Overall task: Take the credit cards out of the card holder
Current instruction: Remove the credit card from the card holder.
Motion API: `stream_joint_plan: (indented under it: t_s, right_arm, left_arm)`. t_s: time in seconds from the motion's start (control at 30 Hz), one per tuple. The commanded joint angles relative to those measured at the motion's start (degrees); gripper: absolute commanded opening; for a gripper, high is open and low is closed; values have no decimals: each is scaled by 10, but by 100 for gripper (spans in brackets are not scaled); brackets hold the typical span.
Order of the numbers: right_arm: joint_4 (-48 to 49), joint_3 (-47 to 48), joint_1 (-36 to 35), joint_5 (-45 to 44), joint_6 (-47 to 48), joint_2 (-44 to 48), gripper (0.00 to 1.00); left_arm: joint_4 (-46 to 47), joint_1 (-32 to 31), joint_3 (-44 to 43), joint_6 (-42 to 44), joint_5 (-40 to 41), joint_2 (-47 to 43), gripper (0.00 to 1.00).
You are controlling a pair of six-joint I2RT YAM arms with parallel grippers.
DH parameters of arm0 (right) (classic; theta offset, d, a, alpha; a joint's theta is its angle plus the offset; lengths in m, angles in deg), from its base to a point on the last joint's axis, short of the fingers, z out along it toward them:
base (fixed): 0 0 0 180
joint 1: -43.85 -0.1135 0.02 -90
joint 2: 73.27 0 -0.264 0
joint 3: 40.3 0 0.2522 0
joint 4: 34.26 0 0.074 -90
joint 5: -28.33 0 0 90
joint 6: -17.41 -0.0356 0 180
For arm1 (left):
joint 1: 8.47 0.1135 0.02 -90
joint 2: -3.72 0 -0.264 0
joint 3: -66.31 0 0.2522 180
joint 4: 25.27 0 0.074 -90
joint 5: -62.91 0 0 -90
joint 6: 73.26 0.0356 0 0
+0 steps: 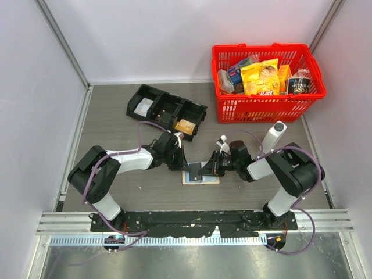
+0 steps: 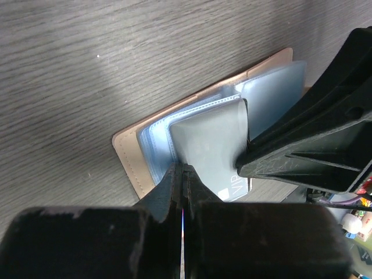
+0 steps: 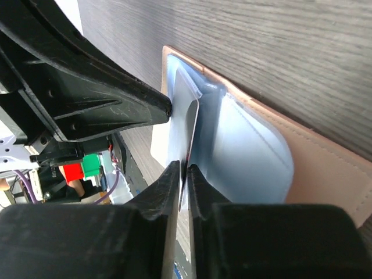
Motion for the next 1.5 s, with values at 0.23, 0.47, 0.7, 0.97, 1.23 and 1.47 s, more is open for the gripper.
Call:
stream_joint_plan:
  t_s: [0.23,0.47,0.7,0.97,1.23,1.47]
  right_arm:
    - [104,28,-27,-4,-48,-54,32]
    - [150,25,-34,-6,-83,-59,24]
    - [150,3,-27,6,-77,-15,22]
    - [136,-20,-1,13,-68,26,22]
    - [12,-18,19,0,3,67,15]
    - [-100,-22,51,-14,60,114,1]
  left_arm:
    - [-16,-5,18,20,35,21,0]
    - [-26,-8,24,25,50,22,0]
    - [-74,-8,21,40,101,27,0]
    - [-85,-7,17,41,111,31,0]
    - [-79,-7,18,41,105,29,0]
    - [-71,-7,19,38,95,28,0]
